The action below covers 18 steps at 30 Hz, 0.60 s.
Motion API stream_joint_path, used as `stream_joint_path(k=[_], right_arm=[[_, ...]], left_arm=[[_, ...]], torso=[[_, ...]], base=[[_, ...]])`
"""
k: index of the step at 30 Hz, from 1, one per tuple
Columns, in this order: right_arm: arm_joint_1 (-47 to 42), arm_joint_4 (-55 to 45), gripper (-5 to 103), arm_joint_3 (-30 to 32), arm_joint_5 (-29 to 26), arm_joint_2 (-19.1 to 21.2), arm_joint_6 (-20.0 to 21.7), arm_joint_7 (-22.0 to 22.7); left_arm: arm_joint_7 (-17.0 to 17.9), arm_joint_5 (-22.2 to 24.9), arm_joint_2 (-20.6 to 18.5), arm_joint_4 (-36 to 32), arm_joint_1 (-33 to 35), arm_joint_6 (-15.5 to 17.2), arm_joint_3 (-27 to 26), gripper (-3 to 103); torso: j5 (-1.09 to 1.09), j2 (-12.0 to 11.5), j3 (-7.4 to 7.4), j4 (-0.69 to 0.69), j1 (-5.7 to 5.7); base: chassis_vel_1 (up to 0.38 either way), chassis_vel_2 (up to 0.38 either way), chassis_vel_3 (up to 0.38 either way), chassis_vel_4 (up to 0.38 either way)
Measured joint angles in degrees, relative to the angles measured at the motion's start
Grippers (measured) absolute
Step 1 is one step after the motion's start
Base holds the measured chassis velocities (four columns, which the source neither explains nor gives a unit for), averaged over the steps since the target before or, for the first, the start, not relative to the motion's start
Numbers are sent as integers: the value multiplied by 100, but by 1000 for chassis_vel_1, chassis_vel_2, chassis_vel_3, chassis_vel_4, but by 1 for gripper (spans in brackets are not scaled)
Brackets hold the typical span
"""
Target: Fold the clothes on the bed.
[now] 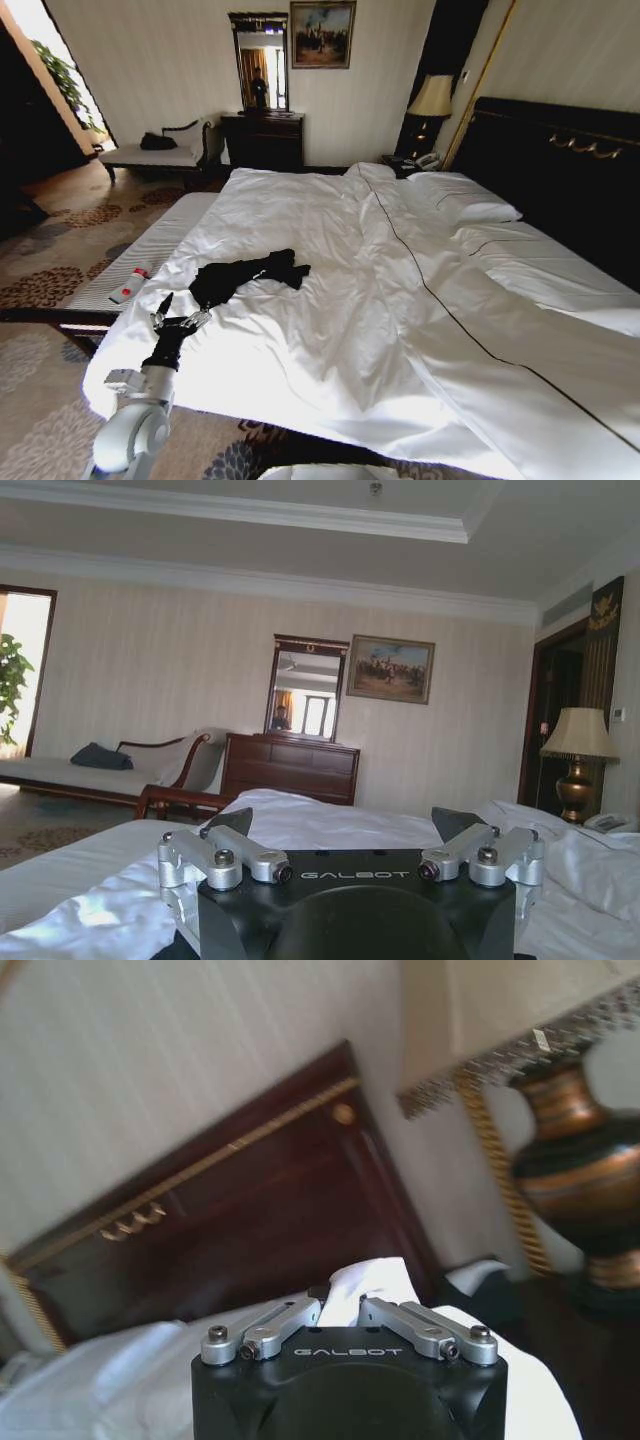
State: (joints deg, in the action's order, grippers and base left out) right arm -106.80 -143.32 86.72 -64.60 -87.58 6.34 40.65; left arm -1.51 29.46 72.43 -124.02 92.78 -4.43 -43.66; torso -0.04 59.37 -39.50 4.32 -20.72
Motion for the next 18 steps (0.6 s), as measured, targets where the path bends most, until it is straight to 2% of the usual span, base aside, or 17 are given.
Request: stream_joint_path(k=[2, 7, 8, 9, 14, 18], right_arm=[[-28, 2, 1, -164, 120, -75, 107, 274], [-72, 4, 1, -649, 405, -187, 261, 567], [-72, 4, 1, -649, 405, -187, 261, 567], [-73, 7, 1, -919, 502, -217, 302, 672], [-21, 636, 1, -1452, 931, -230, 126, 603], [182, 1566, 1, -1779, 1126, -70, -52, 514]], left_arm=[[-1, 2, 10, 73, -49, 0, 16, 100], [-1, 2, 74, 81, -41, 1, -33, 100], [-1, 2, 74, 81, -41, 1, -33, 100], [-1, 1, 110, 55, -17, 3, -79, 100], [0, -13, 151, 34, -8, 22, -126, 100], [1, -75, 201, 42, -1, 43, -128, 100]], torso=[[0, 0, 0, 1, 0], [0, 0, 0, 4, 0], [0, 0, 0, 4, 0], [0, 0, 0, 0, 0], [-1, 0, 0, 3, 0], [1, 0, 0, -1, 0]], base=[[0, 0, 0, 0], [0, 0, 0, 0], [0, 0, 0, 0], [0, 0, 0, 0], [0, 0, 0, 0], [0, 0, 0, 0]])
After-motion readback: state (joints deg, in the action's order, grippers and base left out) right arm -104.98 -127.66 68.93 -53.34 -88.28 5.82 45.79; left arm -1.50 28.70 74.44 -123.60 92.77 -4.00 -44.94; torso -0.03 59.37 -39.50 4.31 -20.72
